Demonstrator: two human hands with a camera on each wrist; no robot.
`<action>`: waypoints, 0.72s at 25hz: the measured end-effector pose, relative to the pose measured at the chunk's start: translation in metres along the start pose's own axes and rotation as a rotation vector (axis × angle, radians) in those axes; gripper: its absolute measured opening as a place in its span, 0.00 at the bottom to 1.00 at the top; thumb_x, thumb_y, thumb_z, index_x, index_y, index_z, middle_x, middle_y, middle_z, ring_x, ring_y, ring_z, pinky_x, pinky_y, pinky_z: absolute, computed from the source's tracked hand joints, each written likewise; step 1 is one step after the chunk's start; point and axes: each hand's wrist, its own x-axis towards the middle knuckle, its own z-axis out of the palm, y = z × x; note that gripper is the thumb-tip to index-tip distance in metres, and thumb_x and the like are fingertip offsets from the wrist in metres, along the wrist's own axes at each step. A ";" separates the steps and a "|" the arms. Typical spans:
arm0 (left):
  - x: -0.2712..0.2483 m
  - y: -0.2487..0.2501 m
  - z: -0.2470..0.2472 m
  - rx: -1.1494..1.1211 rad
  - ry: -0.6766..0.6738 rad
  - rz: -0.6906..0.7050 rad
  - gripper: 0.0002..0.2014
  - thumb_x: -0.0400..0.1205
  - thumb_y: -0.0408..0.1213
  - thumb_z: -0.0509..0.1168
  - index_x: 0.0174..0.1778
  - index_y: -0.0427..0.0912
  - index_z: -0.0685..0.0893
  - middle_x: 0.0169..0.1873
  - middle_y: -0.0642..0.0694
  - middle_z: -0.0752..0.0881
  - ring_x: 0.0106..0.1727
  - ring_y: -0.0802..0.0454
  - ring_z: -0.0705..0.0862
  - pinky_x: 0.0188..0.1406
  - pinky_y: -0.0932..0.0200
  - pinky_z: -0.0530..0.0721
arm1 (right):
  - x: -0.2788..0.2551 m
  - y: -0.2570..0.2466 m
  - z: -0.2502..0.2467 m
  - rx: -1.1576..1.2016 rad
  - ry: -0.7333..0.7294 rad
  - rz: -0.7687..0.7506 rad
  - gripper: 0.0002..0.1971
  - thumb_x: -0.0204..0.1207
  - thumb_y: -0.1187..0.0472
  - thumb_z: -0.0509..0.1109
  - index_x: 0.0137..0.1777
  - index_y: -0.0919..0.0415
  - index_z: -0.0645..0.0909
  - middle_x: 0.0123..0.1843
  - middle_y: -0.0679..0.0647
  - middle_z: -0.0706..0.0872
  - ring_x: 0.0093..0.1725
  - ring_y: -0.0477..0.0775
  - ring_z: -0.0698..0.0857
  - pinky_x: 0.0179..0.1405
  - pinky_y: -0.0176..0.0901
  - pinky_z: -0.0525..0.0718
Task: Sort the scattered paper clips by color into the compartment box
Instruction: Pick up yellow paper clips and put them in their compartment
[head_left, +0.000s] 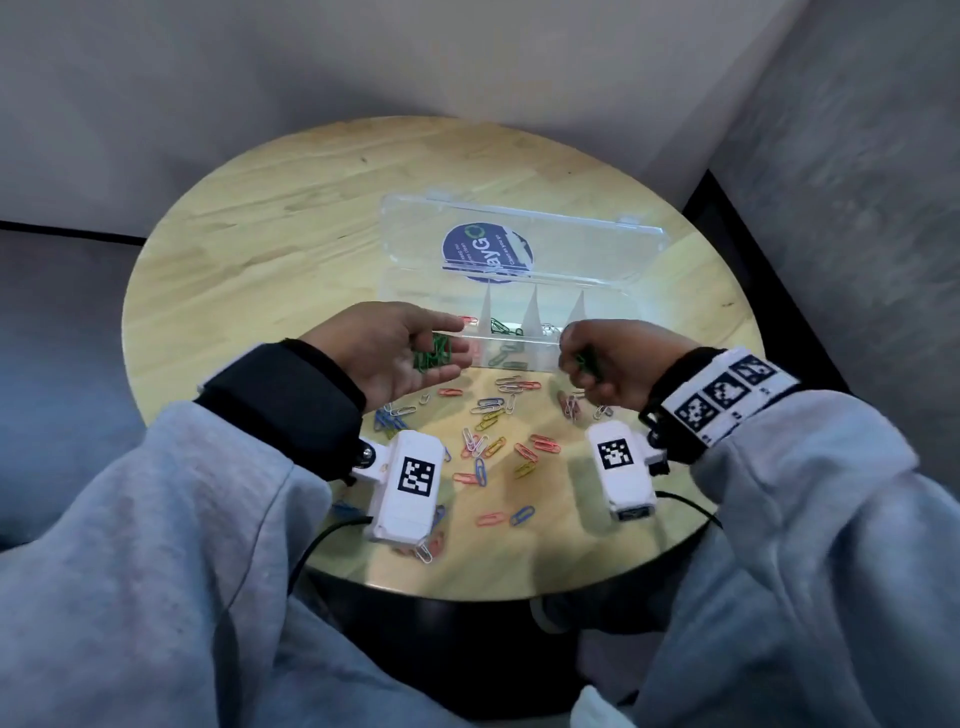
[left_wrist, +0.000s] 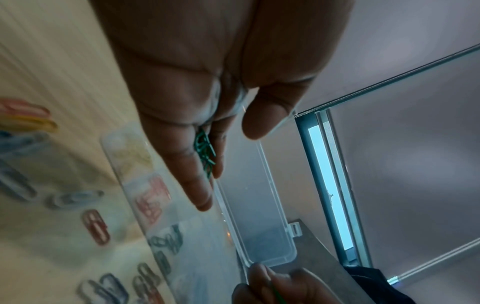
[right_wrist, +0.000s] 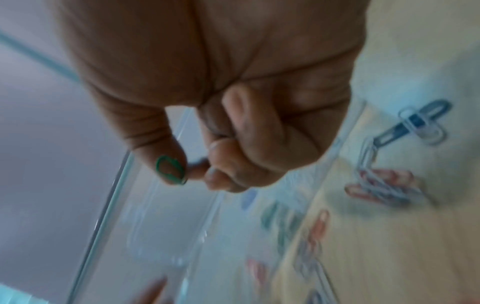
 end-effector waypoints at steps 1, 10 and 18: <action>0.001 0.002 0.003 -0.039 -0.036 0.005 0.17 0.79 0.20 0.45 0.48 0.32 0.79 0.43 0.37 0.81 0.45 0.45 0.84 0.45 0.60 0.88 | -0.003 -0.002 -0.011 0.131 0.029 -0.007 0.12 0.77 0.66 0.56 0.32 0.57 0.68 0.26 0.53 0.73 0.18 0.46 0.68 0.12 0.28 0.59; 0.010 0.011 0.000 -0.183 0.015 0.032 0.22 0.75 0.20 0.40 0.51 0.33 0.79 0.51 0.34 0.81 0.51 0.45 0.84 0.42 0.61 0.88 | -0.006 0.008 -0.034 0.572 0.138 0.002 0.09 0.77 0.70 0.54 0.41 0.65 0.76 0.29 0.58 0.82 0.20 0.48 0.82 0.17 0.30 0.80; 0.023 0.014 0.032 -0.197 -0.031 0.042 0.20 0.77 0.22 0.42 0.57 0.31 0.76 0.49 0.36 0.76 0.54 0.42 0.78 0.52 0.57 0.80 | -0.001 -0.027 -0.013 0.527 -0.021 -0.034 0.15 0.78 0.69 0.51 0.57 0.74 0.75 0.47 0.69 0.82 0.45 0.63 0.85 0.43 0.44 0.89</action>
